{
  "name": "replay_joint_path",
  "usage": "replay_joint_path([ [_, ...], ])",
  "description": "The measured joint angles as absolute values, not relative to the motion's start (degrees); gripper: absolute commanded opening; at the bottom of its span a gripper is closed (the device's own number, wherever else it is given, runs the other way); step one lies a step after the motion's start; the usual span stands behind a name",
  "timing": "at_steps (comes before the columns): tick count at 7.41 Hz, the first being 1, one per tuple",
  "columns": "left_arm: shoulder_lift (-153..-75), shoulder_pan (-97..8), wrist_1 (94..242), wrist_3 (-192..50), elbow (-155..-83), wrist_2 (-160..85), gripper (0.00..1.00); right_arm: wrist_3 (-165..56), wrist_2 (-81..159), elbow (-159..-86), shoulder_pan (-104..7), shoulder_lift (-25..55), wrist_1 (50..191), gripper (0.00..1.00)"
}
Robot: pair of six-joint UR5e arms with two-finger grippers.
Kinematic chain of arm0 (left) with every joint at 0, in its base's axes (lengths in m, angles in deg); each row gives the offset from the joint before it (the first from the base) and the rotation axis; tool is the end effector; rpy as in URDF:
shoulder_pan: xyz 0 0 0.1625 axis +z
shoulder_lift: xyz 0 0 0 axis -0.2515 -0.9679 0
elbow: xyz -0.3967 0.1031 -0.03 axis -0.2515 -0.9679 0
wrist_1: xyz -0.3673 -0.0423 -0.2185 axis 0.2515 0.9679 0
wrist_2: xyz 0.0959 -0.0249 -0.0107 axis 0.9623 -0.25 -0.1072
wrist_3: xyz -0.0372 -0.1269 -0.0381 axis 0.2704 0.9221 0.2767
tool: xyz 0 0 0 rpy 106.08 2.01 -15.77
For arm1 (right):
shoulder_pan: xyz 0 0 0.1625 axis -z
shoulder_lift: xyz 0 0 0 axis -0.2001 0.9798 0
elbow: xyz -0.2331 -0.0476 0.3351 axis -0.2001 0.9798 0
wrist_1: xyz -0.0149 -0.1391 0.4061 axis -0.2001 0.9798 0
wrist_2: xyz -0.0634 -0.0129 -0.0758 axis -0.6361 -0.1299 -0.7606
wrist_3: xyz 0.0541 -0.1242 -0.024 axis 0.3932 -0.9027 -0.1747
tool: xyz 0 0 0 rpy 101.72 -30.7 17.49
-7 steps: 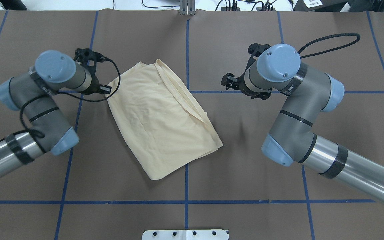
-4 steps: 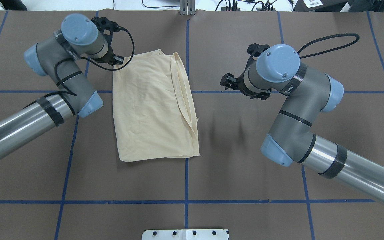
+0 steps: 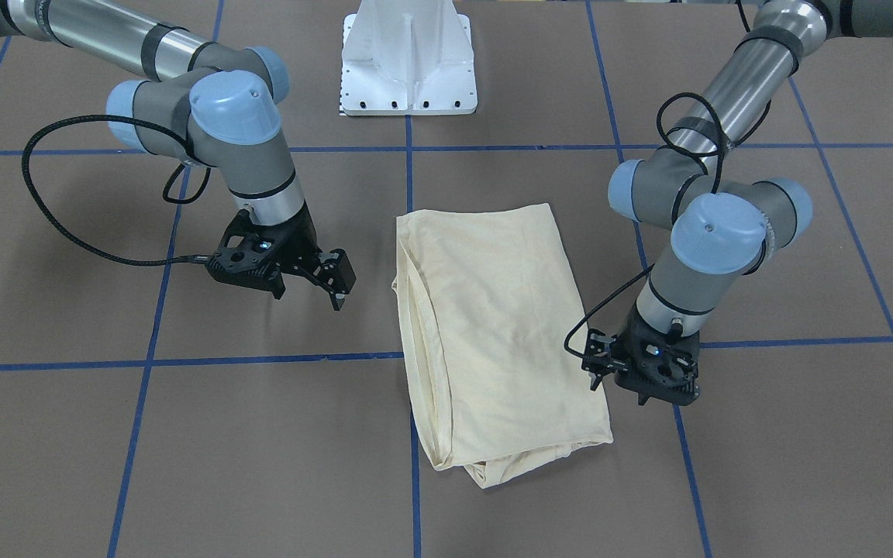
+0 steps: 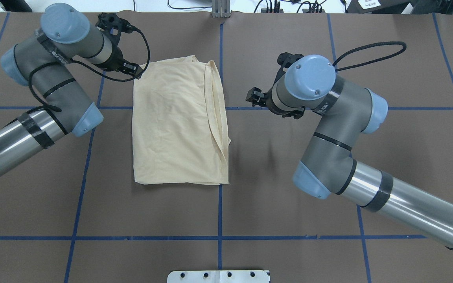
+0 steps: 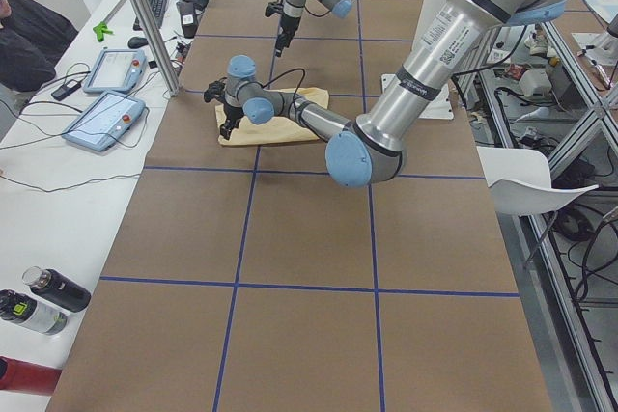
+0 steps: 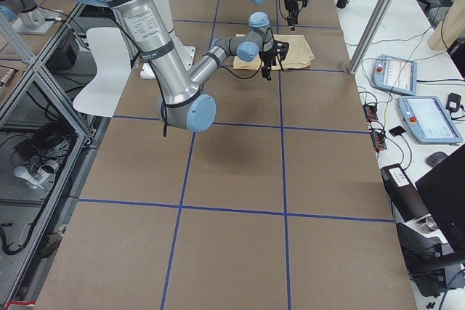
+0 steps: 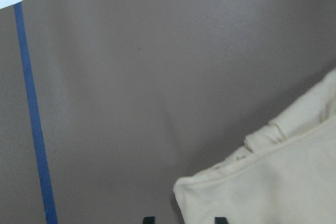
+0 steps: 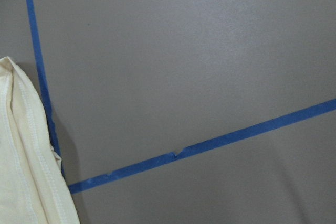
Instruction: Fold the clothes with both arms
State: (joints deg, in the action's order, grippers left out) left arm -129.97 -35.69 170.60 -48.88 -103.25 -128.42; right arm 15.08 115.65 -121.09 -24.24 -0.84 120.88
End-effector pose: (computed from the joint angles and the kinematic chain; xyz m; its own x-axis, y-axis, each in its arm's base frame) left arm 0.4385 -0.6543 0.3561 0.6677 0.3561 -0.6537 -0.0140 0.8840 0.4672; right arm -0.5307 -0.5172 0.2524 0.5485 0.3051 0.7785 -0.4269 0.9028 -0.0530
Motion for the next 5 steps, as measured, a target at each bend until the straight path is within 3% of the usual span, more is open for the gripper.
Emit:
replay_joint_path([
  [3, -127.48, -35.25, 170.35, -45.63, -108.29, -129.32, 1.00, 20.06, 109.69, -113.19, -18.76, -9.28, 120.95, 0.98],
  [5, -127.36, -34.86, 170.32, -43.97, -108.83, -129.36, 1.00, 21.12, 107.70, -111.45, -16.32, -10.52, 121.07, 0.71],
])
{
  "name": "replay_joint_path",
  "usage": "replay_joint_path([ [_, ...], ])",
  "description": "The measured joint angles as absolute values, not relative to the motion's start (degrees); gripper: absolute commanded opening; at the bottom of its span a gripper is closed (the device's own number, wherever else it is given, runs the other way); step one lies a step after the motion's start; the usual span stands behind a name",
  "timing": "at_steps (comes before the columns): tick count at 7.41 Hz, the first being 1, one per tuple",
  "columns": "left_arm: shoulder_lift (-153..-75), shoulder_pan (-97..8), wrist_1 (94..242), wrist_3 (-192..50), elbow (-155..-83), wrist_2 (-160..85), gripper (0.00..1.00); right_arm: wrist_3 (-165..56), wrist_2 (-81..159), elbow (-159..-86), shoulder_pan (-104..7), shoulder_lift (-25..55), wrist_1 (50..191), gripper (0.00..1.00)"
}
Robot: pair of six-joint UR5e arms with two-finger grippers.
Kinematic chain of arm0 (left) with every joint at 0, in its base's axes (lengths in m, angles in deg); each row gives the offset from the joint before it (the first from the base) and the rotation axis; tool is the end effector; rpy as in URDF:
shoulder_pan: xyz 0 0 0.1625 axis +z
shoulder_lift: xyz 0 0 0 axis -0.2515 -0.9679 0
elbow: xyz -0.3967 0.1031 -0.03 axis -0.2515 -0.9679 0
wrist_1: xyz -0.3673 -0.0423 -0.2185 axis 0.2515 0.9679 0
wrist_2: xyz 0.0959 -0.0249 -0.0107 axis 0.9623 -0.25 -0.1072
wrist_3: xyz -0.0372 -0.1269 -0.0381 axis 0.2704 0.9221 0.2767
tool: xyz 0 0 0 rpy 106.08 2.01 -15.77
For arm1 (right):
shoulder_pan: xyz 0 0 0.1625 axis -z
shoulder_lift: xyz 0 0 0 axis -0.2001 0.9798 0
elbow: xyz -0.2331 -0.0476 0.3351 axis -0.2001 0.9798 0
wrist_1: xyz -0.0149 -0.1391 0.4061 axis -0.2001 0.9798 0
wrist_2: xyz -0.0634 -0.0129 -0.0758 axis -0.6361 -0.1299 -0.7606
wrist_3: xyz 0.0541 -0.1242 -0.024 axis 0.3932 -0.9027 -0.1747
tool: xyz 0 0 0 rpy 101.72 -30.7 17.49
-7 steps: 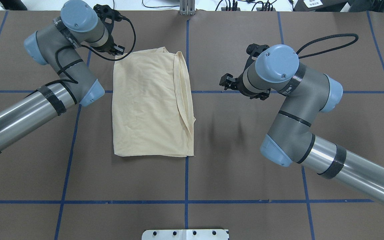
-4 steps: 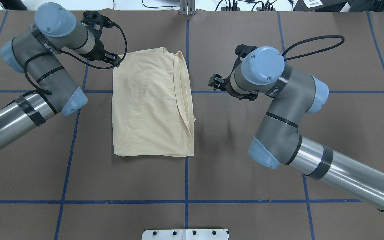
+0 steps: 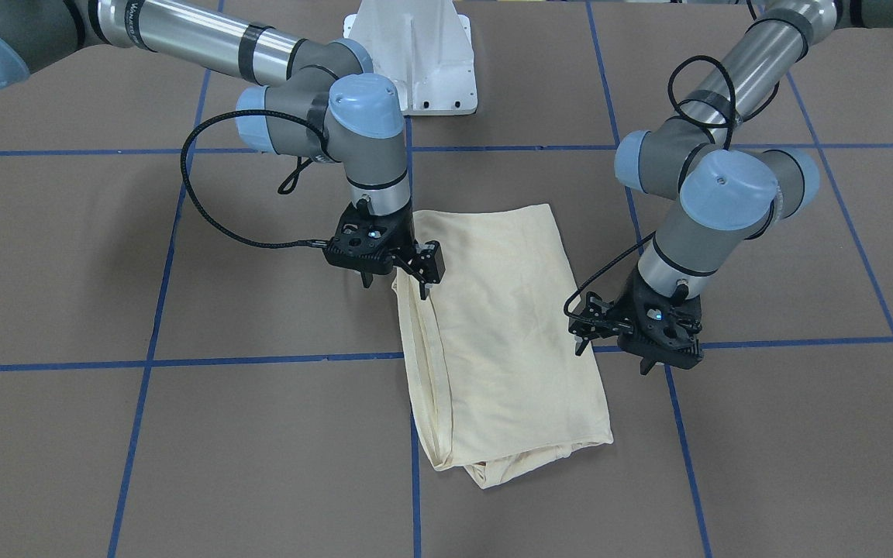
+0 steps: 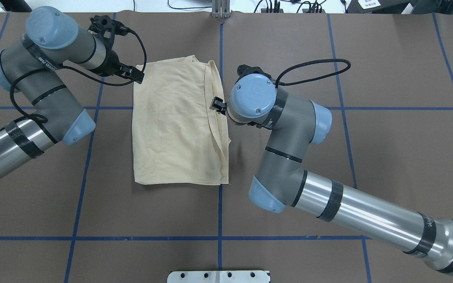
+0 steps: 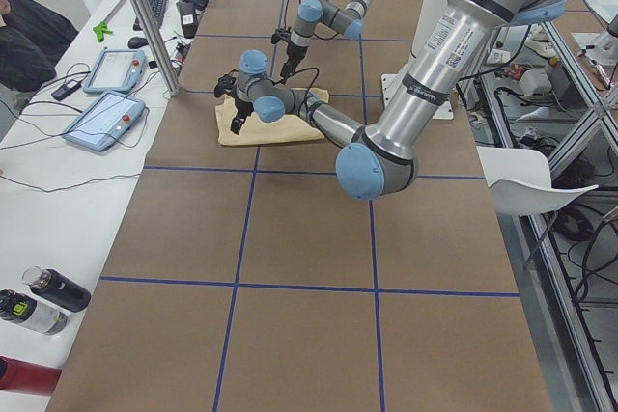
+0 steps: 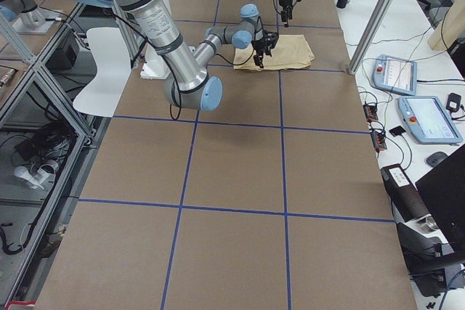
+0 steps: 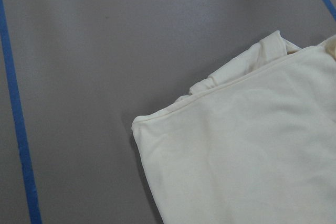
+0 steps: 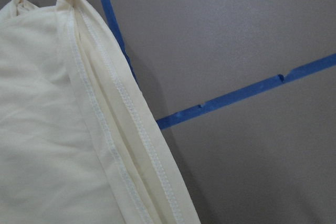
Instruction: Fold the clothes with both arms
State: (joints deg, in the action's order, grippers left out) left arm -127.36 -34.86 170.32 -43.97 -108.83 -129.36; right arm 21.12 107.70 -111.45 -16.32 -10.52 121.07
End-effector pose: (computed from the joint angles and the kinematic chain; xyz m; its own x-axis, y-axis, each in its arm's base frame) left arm 0.4338 -0.6282 0.3390 0.6316 0.3173 -0.7073 0.0346 0.9000 0.4346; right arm -0.6355 -0.4810 0.2083 0.5493 0.3254 0.7696 -0.4594 0.8870 -0.0472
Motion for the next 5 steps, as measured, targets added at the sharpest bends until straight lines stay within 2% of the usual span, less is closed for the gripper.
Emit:
replay_joint_path([
  [2, -127.33, -34.59, 170.37, -43.63, -108.86, -129.36, 1.00, 21.20, 106.79, -110.39, -15.43, -10.70, 121.08, 0.43],
  [4, -127.33, -34.51, 170.40, -43.59, -108.82, -129.36, 1.00, 21.25, 106.58, -110.11, -14.74, -10.55, 121.09, 0.33],
  [5, -127.33, -34.48, 170.41, -43.59, -108.79, -129.36, 1.00, 21.29, 106.53, -110.05, -14.41, -10.45, 121.10, 0.33],
])
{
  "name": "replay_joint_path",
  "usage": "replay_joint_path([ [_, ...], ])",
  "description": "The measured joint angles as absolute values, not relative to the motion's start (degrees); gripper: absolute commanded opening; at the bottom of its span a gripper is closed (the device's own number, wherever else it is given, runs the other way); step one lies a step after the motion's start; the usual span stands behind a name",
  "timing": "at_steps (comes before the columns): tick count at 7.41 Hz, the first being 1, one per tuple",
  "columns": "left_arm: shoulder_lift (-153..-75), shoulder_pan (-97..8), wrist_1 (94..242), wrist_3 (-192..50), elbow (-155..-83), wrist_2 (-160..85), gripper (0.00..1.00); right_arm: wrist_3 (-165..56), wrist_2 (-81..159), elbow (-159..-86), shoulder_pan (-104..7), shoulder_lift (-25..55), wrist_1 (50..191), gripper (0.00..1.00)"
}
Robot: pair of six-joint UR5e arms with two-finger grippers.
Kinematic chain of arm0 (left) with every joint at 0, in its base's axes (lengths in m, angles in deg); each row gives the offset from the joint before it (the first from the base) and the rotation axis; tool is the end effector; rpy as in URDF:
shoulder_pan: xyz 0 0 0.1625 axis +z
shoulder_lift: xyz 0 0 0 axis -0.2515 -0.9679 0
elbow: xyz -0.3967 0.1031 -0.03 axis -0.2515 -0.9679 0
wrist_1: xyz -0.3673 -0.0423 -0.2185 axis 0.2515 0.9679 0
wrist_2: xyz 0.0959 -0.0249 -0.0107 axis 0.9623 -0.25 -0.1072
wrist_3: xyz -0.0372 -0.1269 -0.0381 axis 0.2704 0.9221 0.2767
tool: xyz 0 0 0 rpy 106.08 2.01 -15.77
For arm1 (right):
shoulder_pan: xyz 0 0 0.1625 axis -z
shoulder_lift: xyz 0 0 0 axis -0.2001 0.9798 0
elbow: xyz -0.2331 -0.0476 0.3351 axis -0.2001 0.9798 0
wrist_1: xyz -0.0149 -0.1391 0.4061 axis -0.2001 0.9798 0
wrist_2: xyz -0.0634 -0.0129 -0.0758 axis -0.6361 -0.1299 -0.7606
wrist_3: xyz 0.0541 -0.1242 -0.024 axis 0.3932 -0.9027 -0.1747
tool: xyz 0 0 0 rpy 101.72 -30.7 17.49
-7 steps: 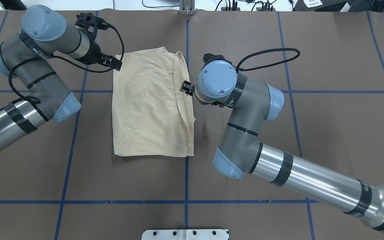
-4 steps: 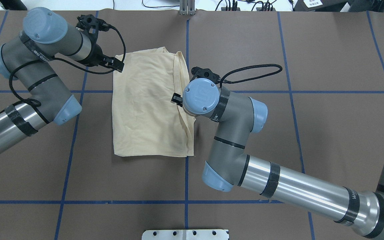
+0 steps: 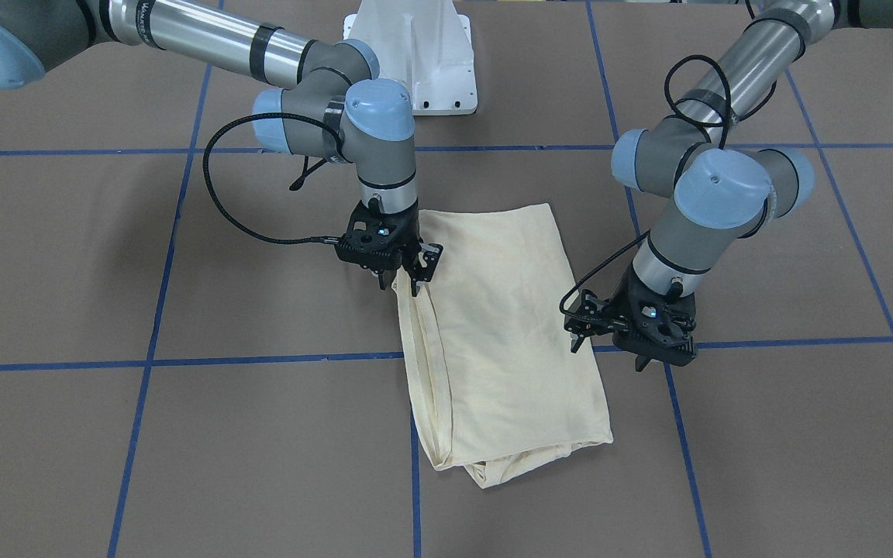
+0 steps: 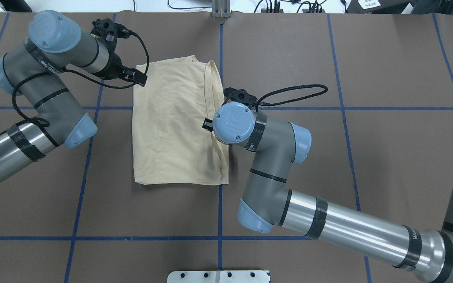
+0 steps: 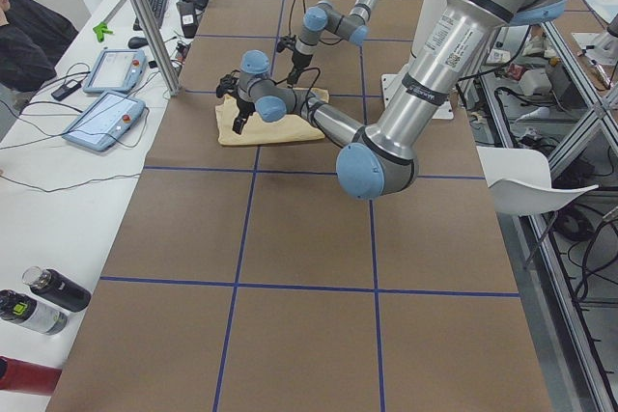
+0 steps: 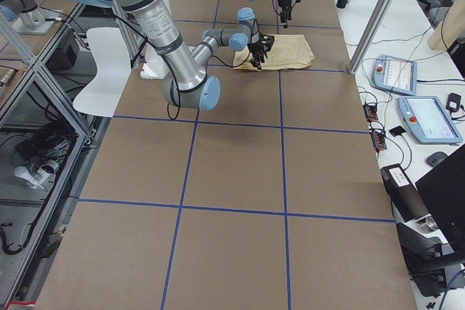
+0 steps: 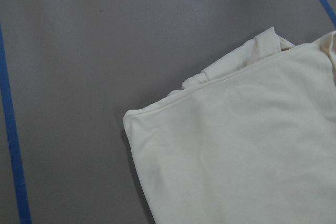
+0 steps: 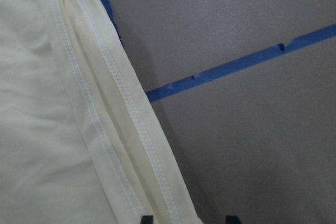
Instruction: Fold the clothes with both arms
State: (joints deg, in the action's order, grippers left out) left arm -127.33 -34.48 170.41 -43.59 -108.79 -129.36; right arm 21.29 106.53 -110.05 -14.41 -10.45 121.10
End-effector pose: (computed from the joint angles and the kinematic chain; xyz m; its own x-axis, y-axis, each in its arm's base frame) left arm 0.4380 -0.6253 0.3395 0.6292 0.3157 -0.7103 0.0329 0.9022 0.4301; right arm -0.6550 -0.4645 0.2215 0.5760 0.3181 0.7530 -0.4465 0.8941 -0.0362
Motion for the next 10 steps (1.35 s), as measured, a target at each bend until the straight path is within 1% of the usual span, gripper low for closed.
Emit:
replay_joint_path([
  [10, -127.33, -34.40, 170.49, -43.50, -108.70, -129.36, 1.00, 20.72, 106.97, -110.46, -13.24, -10.02, 122.67, 0.33],
])
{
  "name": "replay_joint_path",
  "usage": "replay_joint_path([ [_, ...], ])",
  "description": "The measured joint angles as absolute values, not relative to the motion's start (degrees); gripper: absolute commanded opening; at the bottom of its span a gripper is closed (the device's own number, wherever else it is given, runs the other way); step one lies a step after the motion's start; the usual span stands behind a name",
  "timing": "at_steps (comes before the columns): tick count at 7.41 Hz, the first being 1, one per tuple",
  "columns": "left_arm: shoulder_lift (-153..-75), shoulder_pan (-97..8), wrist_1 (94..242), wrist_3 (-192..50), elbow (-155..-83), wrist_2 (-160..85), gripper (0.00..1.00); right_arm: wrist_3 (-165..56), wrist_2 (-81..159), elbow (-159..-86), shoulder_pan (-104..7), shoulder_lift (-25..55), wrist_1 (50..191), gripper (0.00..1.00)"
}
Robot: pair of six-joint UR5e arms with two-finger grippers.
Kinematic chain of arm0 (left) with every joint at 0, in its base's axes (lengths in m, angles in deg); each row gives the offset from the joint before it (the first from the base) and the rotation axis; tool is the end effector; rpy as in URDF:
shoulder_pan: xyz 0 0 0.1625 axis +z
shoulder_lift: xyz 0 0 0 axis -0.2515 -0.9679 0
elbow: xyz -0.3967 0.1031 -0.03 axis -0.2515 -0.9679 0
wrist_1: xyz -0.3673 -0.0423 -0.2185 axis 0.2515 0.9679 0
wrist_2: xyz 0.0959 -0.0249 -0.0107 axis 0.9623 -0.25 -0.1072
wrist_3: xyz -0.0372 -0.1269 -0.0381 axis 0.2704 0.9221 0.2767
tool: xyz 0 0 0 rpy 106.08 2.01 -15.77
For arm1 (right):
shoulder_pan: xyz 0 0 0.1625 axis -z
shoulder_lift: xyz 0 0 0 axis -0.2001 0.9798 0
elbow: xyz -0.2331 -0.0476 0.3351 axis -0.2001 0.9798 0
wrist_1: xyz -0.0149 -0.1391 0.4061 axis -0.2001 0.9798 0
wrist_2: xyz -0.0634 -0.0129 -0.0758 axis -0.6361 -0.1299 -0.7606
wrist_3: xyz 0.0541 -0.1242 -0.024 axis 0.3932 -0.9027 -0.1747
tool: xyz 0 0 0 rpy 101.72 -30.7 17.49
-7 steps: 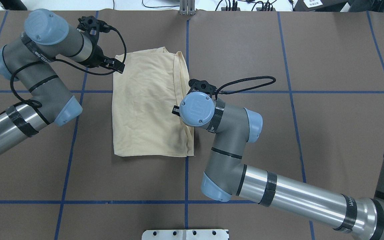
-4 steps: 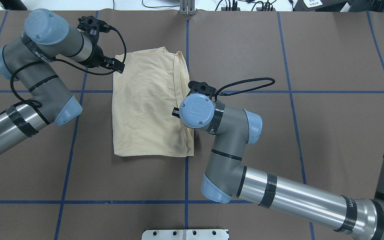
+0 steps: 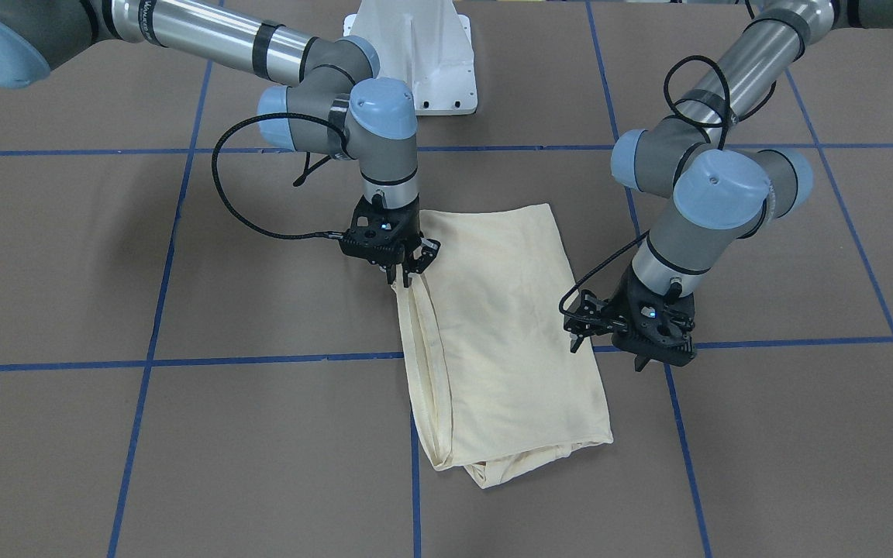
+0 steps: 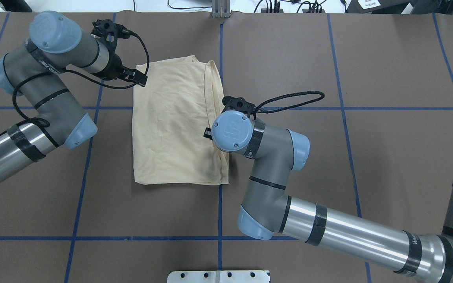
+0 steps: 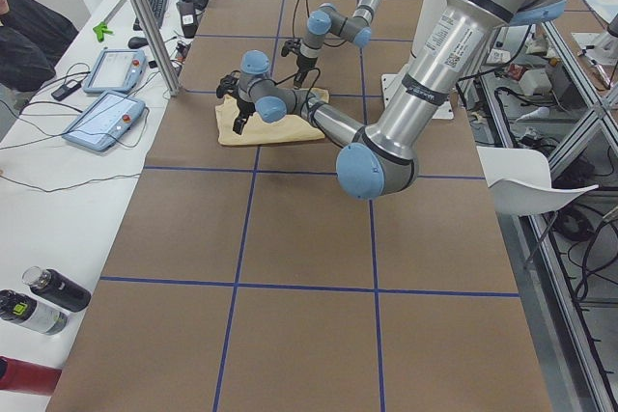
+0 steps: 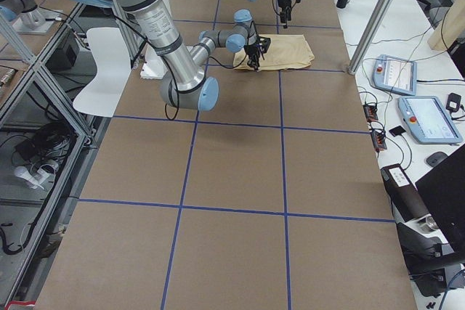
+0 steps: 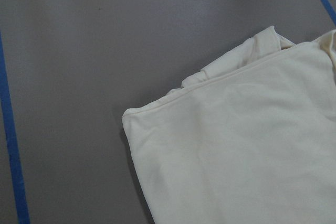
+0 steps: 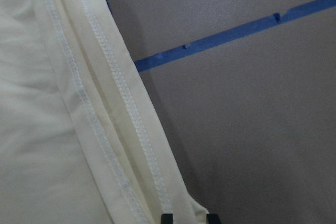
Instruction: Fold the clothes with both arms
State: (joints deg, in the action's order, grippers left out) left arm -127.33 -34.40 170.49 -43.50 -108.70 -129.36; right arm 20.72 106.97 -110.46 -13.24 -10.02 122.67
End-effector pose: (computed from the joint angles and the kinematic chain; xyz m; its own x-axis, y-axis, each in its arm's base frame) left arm 0.4390 -0.6249 0.3401 0.6288 0.3151 -0.7109 0.0325 0.9028 0.4289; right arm -0.6625 -0.4490 0.2285 0.6055 0.3060 0.7346 -0.4178 0.9079 -0.0338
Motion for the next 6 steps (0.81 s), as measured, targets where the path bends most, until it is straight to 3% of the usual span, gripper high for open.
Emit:
replay_joint_path([
  [6, -126.56, -34.31, 170.84, -43.50, -109.23, -129.35, 1.00, 20.75, 106.70, -110.83, -13.24, -10.27, 124.95, 0.32],
])
